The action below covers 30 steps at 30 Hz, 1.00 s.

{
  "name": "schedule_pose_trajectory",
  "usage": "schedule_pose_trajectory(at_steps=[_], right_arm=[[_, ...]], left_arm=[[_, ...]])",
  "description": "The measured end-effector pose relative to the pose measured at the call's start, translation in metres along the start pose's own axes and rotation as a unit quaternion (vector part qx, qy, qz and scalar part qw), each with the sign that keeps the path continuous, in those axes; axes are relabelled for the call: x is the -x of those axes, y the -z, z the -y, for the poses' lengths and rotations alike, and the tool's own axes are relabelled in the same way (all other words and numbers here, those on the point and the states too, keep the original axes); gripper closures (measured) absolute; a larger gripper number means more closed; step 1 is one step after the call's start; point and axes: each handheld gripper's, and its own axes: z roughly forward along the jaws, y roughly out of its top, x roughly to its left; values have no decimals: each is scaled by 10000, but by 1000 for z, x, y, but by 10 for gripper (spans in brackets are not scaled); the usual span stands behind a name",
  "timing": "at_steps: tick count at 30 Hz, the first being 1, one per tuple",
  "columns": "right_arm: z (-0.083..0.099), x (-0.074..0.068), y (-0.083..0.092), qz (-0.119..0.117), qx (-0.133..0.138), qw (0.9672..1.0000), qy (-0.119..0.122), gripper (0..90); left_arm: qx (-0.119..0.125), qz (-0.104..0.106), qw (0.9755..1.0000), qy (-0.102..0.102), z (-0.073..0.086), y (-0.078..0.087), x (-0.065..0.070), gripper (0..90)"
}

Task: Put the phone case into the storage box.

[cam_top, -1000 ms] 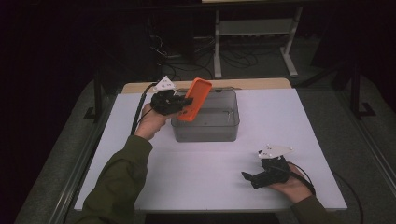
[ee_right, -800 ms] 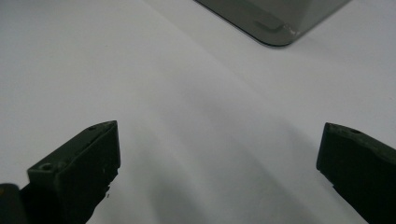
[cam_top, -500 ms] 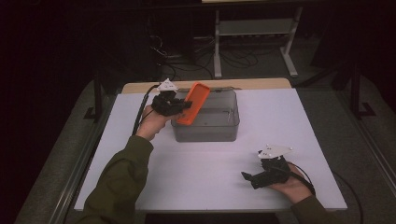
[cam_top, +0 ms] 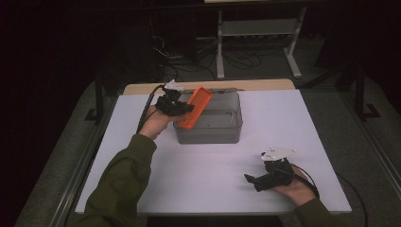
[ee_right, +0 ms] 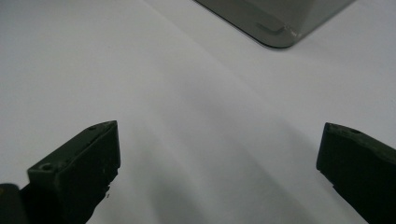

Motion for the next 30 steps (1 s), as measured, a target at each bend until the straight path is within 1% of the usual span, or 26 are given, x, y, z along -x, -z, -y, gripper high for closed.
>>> schedule_pose_trajectory(at_steps=[3,4,6,11,12,16,21,22,25,30], right_arm=[[0,0,0,-3,9,10000,17,0],[0,0,0,-8,6,10000,18,0],[0,-1,1,-22,20,10000,38,0],[-1,-1,1,-33,34,10000,32,0],[-1,-1,1,-34,34,10000,33,0],[-1,-2,1,-37,45,10000,35,0],[-1,-2,2,-28,45,10000,51,0],[-1,-2,2,-30,55,10000,50,0],[-1,-2,2,-39,76,10000,50,0],[-1,-2,3,-66,92,9999,26,0]], left_arm=[[-135,-19,9999,13,-3,-2,0,794],[-184,-17,9998,-19,-4,-3,0,794],[-232,-26,9997,17,-5,-4,0,794],[-443,-39,9990,-7,-10,-6,1,794],[-485,-38,9988,14,-11,-6,1,794],[-670,-47,9977,22,-15,-9,1,794],[-827,-47,9965,52,-20,-14,2,794],[-878,-70,9961,26,-21,-15,2,794],[-951,-94,9954,30,-24,-17,3,794],[-1138,-171,9933,67,-28,-21,4,794]])
